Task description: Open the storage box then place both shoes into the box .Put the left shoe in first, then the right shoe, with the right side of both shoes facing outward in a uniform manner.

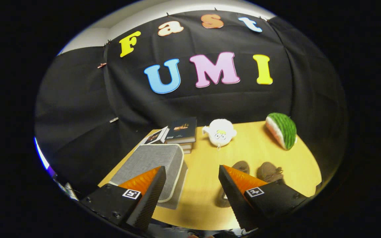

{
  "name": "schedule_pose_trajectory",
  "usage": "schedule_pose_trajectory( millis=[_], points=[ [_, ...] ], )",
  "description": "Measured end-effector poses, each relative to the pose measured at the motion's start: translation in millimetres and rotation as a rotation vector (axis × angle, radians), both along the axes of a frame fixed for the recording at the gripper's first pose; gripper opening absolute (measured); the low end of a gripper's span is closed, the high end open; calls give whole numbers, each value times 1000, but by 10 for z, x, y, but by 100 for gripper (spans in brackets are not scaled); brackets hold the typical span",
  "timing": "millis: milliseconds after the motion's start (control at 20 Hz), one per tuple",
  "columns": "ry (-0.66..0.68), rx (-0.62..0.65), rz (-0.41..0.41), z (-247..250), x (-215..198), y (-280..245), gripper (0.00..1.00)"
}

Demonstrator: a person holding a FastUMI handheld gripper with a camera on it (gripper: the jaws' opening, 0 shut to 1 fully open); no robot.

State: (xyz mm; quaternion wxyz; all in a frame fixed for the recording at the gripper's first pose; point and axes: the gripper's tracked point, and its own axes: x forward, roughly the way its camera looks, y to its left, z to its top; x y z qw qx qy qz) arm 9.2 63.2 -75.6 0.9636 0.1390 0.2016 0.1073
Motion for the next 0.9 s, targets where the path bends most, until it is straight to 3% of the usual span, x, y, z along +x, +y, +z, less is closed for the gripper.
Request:
schedule_pose_trajectory(
  millis=[600, 900],
  points=[
    [449, 459, 175, -897, 35, 508, 97],
    [604, 666, 285, -1178, 141, 840, 97]
  ],
)
